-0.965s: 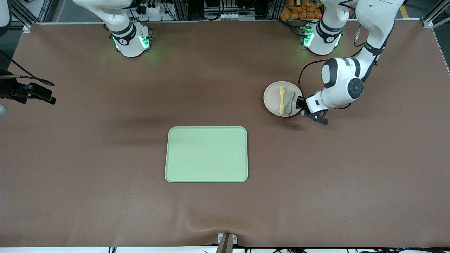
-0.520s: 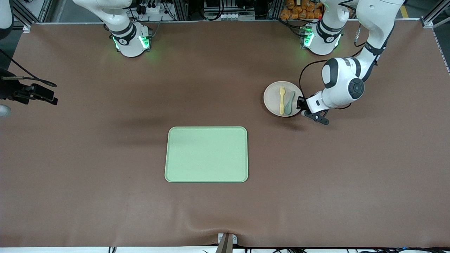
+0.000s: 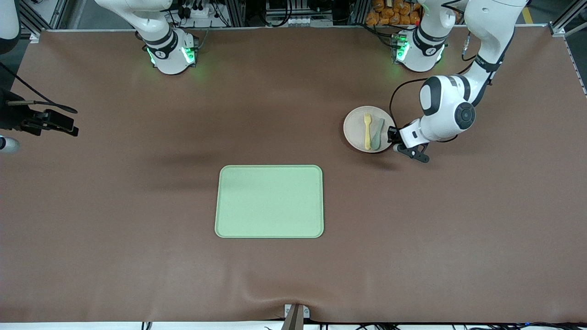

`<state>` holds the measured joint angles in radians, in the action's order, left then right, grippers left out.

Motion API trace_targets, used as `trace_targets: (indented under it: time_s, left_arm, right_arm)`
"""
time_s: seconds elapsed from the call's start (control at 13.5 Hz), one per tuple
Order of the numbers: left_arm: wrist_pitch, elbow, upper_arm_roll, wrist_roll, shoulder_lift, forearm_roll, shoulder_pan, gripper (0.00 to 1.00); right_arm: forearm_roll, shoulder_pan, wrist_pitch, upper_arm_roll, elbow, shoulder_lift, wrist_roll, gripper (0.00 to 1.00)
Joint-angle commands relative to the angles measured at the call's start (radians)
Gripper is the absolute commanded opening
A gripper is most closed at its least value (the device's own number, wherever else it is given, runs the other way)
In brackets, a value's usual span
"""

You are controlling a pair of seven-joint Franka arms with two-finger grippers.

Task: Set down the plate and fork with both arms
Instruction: 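Carry the plate onto the green tray with the left gripper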

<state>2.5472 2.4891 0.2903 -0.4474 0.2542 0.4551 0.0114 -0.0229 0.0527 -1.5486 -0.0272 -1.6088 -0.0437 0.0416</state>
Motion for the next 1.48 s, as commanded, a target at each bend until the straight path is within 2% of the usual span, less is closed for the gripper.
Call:
trace_targets:
  time_s: [0.0, 0.37, 0.59, 0.96, 1.41]
  left_arm:
    - [0.015, -0.01, 0.009, -0.027, 0.011, 0.031, 0.01, 0.04]
    - [0.007, -0.03, 0.009, -0.027, 0.007, 0.033, 0.009, 0.0]
    - [-0.059, -0.082, 0.009, -0.027, 0.01, 0.033, 0.01, 0.0]
    - [-0.247, -0.251, 0.006, -0.01, 0.016, 0.033, 0.013, 0.0]
    - [-0.309, -0.487, 0.007, 0.062, 0.14, 0.016, -0.024, 0.0]
  right_arm:
    - [-0.015, -0.014, 0.01, -0.002, 0.009, -0.005, -0.012, 1.0]
    - [-0.015, -0.034, 0.002, -0.002, 0.012, -0.005, -0.014, 1.0]
    - [-0.019, -0.045, -0.001, -0.002, 0.012, -0.007, -0.017, 1.0]
    - [-0.037, -0.057, -0.007, -0.002, 0.012, -0.025, -0.017, 1.0]
    - [-0.058, -0.103, -0.031, -0.002, 0.013, -0.054, -0.019, 1.0]
